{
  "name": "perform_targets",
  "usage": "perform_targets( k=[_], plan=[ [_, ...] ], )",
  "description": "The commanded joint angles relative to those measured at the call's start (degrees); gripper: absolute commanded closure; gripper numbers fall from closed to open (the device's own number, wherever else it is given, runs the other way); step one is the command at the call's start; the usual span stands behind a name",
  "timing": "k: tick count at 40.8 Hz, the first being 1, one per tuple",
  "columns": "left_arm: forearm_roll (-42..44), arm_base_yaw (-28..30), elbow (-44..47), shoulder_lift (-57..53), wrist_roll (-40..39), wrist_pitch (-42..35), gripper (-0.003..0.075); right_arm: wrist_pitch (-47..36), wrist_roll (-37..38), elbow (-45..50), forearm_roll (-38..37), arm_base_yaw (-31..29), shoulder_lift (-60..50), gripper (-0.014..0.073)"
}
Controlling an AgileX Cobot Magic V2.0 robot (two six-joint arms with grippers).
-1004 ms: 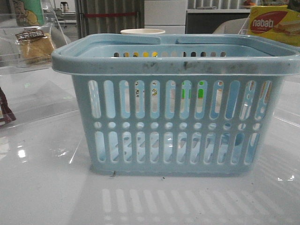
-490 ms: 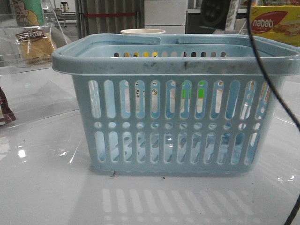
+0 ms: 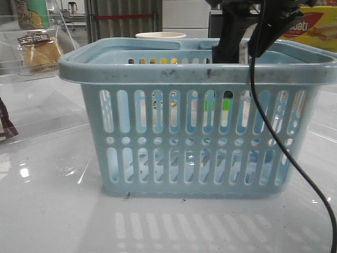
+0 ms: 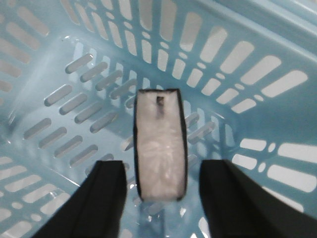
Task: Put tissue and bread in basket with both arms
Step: 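Carry the tissue pack over the basket and release it inside, then reach the left gripper to the wrapped bread pastry on the stand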
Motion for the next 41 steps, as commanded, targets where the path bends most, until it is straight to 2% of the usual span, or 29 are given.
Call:
perform_targets(
  k=[1,14,21,33,38,41],
  plan=[
    [-0.5,0.1,-1.6,0.6,-0.6,-4.4,0.0394,-2.2,-0.5,-1.8,-1.2,0.0,-2.4,-0.0008],
    [-0.5,0.1,-1.3,0.6,-0.6,-4.4,0.0394,-3.9,-1.7,-0.2,-2.7,0.3,-8.6,-0.0012],
    [-0.5,0.1,-0.5,0.6,-0.6,-4.3,0.0394,-7.4,-2.2,6.9,-2.7,0.3,-18.8,-0.0012],
    [-0.5,0.1,0.2,0.6,-0.6,-4.7,0.0393,-7.4,-2.2,19.6,-2.7,0.3,-37.1,-0.0012],
    [-0.5,0.1,0.2,1.1,-0.6,-5.4,0.0348,-6.7,-2.2,24.5,-2.7,0.3,-44.2,-0.0012],
    [-0.5,0.1,0.2,2.5,-0.6,-7.3,0.0263,-6.6,-2.2,26.9,-2.7,0.3,-47.3,-0.0012]
  ],
)
